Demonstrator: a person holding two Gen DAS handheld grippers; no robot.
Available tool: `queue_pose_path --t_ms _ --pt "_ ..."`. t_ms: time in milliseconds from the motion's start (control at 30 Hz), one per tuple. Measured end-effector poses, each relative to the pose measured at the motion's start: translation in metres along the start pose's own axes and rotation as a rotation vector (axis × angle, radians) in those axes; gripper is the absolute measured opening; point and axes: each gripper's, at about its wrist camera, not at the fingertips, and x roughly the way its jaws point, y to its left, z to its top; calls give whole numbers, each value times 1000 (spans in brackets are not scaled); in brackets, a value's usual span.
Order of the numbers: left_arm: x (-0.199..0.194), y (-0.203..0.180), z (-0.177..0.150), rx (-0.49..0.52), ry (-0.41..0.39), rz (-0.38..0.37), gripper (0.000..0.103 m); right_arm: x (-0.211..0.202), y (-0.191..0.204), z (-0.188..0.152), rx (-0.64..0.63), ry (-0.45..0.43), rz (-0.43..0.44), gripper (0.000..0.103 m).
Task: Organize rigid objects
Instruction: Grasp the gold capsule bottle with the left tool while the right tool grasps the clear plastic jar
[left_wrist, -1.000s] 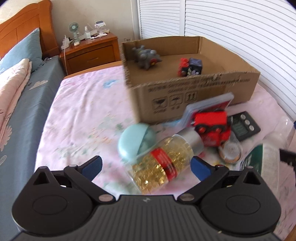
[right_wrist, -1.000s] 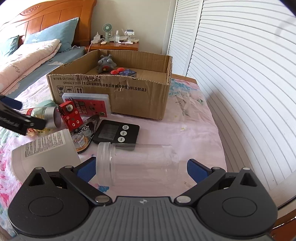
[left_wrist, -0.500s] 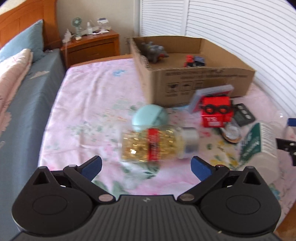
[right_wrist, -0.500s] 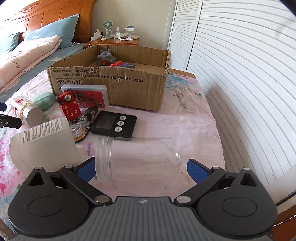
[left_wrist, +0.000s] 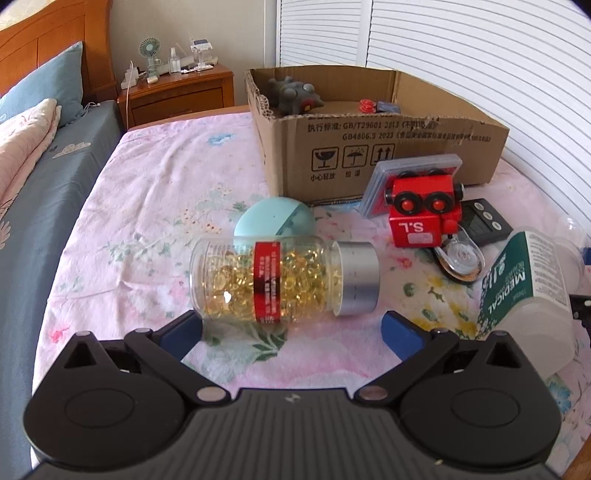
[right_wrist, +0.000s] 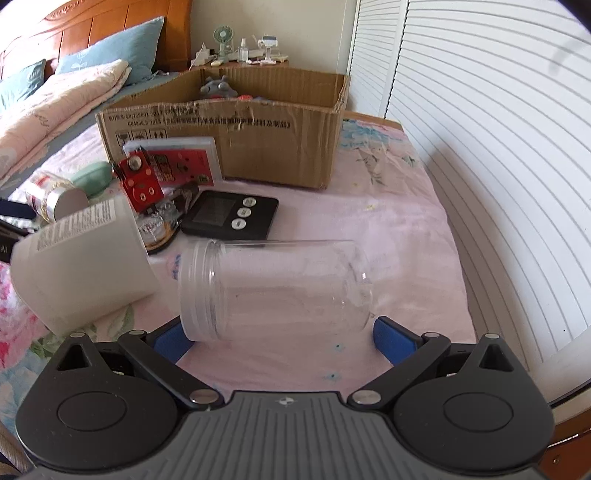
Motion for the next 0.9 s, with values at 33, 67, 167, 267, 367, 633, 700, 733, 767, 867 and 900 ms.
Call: queue_pose_path --t_ms 33,67,167,267,367,633,700,733,767,867,900 --pt "1 0 1 -2 -4 2 102 1 -1 0 7 1 7 103" --pt "3 0 1 -3 -8 4 102 2 -2 1 12 2 12 103" --pt "5 -1 4 -13 -12 14 102 3 -2 2 8 0 16 103" --pt "7 -2 8 -22 -3 22 102 6 -1 5 7 4 21 103" --pt "7 -3 12 -28 -1 28 102 7 1 9 2 12 22 103" --pt "0 -2 23 -46 -26 24 102 -2 3 24 14 -10 28 103" --pt "-1 -3 24 -45 -20 29 102 -2 5 26 17 2 13 103" --pt "-1 -3 25 -42 -20 33 101 -1 5 27 18 5 6 103" --pt "-1 -4 26 -36 -17 37 101 -1 6 27 18 8 6 102" --pt "0 -5 26 -25 -14 40 100 0 7 29 17 17 -11 100" --pt "1 -5 26 -24 -8 44 98 1 8 29 16 21 -16 99"
